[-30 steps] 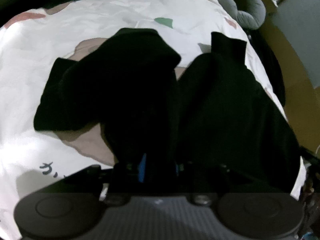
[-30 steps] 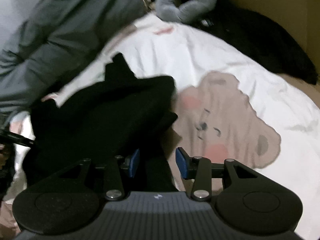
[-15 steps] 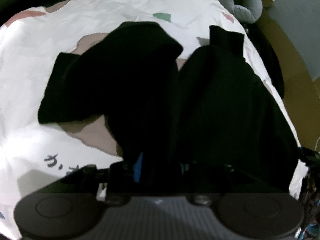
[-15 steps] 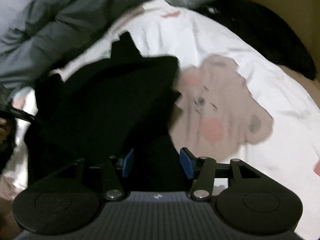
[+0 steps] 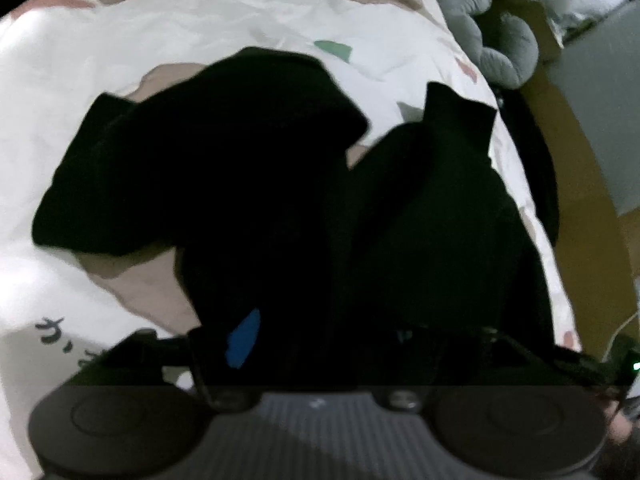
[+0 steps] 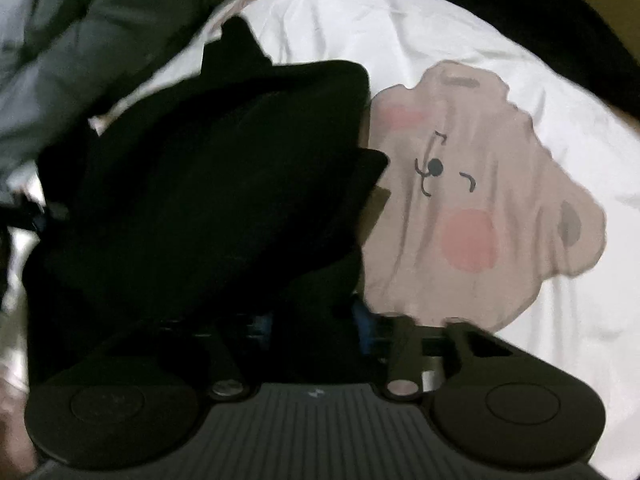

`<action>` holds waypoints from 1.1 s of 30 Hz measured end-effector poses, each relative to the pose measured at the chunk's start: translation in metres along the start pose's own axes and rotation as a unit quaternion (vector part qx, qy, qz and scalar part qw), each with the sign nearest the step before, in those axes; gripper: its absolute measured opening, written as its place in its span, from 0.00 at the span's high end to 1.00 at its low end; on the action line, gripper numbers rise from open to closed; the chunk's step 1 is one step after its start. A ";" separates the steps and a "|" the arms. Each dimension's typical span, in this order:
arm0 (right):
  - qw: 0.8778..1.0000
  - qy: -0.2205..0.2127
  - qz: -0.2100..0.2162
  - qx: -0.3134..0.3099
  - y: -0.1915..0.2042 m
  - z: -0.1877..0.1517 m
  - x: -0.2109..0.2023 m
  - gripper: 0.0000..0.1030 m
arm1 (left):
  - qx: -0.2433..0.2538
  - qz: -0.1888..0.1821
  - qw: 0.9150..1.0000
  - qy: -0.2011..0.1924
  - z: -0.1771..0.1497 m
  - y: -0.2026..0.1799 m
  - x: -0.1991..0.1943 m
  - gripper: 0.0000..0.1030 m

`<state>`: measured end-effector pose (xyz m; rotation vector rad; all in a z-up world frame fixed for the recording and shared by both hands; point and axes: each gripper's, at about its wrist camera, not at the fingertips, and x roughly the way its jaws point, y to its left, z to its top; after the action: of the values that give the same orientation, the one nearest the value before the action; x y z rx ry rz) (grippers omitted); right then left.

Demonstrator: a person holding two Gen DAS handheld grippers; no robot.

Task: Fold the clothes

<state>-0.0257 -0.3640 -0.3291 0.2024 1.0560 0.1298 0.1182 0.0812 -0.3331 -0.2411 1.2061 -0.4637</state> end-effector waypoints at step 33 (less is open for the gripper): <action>0.957 -0.149 -0.234 0.084 -0.066 -0.020 -0.256 0.91 | 0.010 0.084 0.995 -0.054 0.016 -0.022 0.009 0.83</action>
<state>-0.1677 -0.4777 -0.1361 0.1163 0.7884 -0.4092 0.1305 0.0570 -0.3260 -0.1442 1.1041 -0.3126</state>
